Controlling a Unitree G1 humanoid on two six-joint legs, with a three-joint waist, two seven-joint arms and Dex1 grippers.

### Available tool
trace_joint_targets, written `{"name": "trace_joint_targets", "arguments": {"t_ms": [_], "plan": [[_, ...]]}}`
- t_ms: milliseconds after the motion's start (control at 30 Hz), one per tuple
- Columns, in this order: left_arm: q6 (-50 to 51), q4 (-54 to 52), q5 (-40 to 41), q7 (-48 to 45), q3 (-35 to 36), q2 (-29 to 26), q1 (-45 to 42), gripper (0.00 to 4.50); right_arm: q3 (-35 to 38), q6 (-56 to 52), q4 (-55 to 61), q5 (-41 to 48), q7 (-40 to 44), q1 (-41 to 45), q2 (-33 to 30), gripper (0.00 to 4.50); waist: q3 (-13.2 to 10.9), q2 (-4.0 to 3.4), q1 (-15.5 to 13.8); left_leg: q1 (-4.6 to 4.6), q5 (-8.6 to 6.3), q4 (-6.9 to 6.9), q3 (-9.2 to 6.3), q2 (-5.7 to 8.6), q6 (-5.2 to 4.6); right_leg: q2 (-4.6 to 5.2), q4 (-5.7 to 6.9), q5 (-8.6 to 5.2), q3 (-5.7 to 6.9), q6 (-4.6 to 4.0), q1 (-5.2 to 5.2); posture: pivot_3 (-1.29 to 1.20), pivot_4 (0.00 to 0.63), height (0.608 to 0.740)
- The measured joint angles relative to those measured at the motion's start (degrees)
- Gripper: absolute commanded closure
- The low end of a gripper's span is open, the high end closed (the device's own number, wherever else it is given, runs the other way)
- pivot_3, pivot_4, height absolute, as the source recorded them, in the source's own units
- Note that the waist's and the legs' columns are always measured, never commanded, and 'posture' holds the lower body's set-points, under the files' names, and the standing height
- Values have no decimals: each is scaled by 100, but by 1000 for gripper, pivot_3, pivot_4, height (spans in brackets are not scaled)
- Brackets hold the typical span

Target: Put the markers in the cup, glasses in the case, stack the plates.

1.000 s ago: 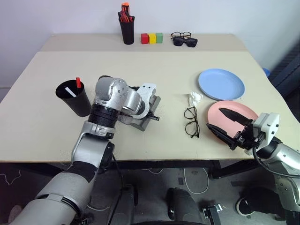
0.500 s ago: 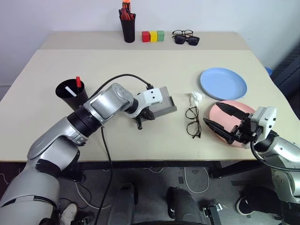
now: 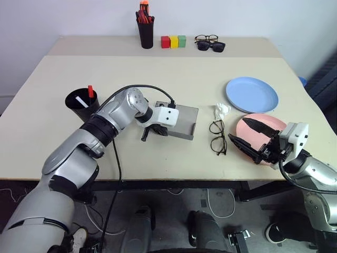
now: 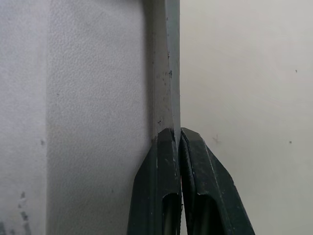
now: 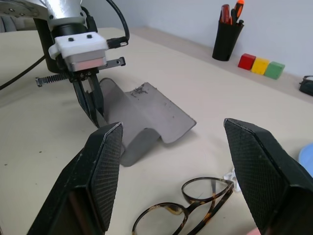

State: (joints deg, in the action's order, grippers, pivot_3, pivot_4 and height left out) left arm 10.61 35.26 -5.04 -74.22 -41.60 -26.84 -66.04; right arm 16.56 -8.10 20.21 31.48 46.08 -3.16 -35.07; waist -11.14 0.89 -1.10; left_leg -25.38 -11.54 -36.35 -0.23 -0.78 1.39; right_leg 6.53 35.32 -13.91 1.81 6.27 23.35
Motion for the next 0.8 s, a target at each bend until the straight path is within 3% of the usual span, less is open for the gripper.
{"name": "trace_joint_targets", "arguments": {"t_ms": [167, 433, 800], "plan": [[1045, -180, -6, -142, 295, 285, 53, 4450, -59, -168, 16, -138, -192, -2, 1, 1136, 0, 0, 23, 0, 0, -7, -3, 0, -1, 0, 13, -1, 0, 2, 1, 0, 150, 740], [1590, -620, -63, -301, 453, 335, 230, 4450, -23, -72, -33, -198, 264, -212, -267, 1136, 0, 0, 31, 0, 0, -8, -9, -2, -2, -7, 26, -3, -1, 5, 5, 0, 150, 740], [1782, -695, -75, -284, 538, 323, 283, 4450, 1374, -50, -27, 140, 1228, -1539, -843, 1136, 0, 1, 42, 2, -1, -28, -11, -4, -3, -7, 40, -4, -1, 6, 1, 0, 150, 740]]}}
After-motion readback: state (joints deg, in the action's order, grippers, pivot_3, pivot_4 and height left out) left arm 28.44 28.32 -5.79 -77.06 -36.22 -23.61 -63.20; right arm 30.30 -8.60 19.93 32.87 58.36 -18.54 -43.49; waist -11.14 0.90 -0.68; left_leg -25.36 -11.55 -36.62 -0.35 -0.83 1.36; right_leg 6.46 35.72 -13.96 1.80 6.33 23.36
